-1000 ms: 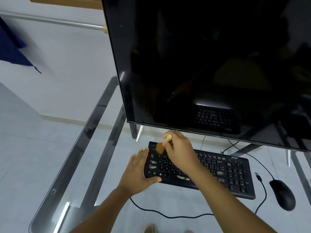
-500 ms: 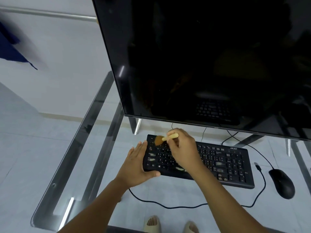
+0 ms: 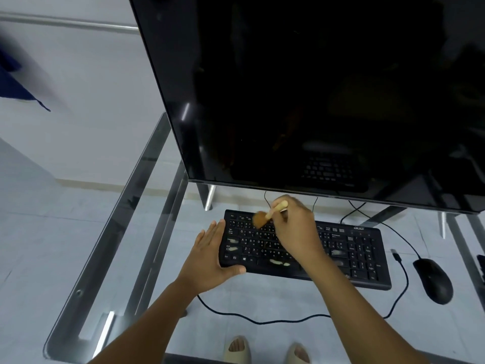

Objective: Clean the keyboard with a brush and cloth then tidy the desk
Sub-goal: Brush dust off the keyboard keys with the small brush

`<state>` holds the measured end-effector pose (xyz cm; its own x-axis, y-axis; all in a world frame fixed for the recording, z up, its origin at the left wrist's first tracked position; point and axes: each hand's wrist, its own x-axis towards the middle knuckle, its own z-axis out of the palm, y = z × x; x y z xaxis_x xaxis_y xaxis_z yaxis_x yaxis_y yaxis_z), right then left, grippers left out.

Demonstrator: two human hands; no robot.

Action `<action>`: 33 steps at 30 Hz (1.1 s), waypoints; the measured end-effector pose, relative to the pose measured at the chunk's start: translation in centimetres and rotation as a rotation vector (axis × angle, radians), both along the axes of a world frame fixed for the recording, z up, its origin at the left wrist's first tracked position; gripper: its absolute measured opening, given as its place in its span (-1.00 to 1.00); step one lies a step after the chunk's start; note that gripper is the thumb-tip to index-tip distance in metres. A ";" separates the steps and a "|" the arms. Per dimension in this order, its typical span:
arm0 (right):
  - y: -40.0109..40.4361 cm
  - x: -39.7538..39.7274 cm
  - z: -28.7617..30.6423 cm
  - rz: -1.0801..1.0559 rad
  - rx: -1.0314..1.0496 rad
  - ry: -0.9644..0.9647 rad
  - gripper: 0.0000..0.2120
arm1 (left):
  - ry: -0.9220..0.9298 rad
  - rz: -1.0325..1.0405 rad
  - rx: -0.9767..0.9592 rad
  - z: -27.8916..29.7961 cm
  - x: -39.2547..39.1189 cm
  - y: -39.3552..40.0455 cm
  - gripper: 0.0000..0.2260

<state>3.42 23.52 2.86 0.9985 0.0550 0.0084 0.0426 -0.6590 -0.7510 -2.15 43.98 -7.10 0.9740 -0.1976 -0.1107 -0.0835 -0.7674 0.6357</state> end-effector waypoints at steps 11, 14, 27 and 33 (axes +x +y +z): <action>-0.5 -1.5 1.5 0.097 0.061 0.100 -0.94 | -0.015 0.018 -0.016 0.3 -0.1 -0.3 0.02; 1.0 -3.2 1.5 0.233 0.024 0.088 -0.94 | -0.022 0.013 0.001 0.1 -0.1 -0.4 0.06; -0.9 -2.1 0.2 0.074 0.211 0.210 -0.90 | -0.013 0.054 0.045 0.1 -0.2 -1.4 0.17; -2.6 -0.2 0.6 -0.030 0.106 -0.042 -0.95 | -0.018 0.108 0.025 0.6 -0.4 -3.0 0.17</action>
